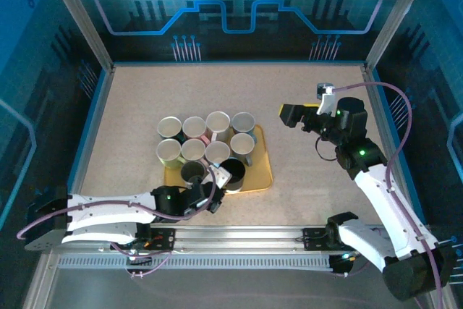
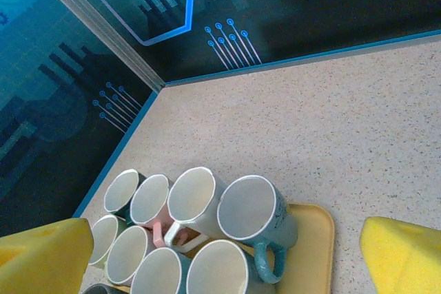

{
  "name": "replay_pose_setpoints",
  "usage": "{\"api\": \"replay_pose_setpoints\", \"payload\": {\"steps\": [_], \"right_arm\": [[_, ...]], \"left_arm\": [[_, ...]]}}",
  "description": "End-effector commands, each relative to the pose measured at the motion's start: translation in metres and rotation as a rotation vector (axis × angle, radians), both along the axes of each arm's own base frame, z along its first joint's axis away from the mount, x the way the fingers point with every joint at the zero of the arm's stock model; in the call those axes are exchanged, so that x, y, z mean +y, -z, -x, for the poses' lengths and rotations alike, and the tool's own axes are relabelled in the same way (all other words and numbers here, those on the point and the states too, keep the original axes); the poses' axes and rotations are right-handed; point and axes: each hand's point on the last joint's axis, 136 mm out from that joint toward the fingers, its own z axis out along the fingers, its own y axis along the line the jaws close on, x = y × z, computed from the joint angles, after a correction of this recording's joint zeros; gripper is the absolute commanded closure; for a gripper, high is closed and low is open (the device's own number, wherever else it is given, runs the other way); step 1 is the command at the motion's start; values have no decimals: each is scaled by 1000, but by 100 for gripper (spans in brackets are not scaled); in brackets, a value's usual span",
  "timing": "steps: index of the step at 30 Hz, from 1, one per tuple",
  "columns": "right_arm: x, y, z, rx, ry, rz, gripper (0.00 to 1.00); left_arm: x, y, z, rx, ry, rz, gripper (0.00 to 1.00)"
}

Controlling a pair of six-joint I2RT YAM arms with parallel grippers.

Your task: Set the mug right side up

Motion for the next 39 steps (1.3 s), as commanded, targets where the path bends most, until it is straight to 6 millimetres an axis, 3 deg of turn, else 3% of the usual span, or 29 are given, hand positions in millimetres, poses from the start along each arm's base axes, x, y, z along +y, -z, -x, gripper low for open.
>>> {"api": "replay_pose_setpoints", "payload": {"steps": [1, 6, 15, 21, 28, 34, 39], "right_arm": [[8, -5, 2, -34, -39, -3, 0], [9, -5, 2, -34, -40, -6, 0], [10, -8, 2, -43, -46, -13, 0], [10, -7, 4, -39, -49, -8, 0], [10, -14, 7, -50, -59, -1, 0], [15, -11, 10, -35, -68, 53, 0], [19, -4, 11, 22, -85, 111, 0]], "left_arm": [[3, 0, -7, -27, -62, 33, 100], [8, 6, -6, -16, -71, 13, 100], [14, 10, -4, 0, -89, -4, 73], [12, -2, -2, -7, -73, 43, 57], [-1, -27, 9, 4, 28, 144, 52], [-13, -66, 17, 8, 99, 209, 47], [-10, -112, 10, 6, 82, 237, 23]]}}
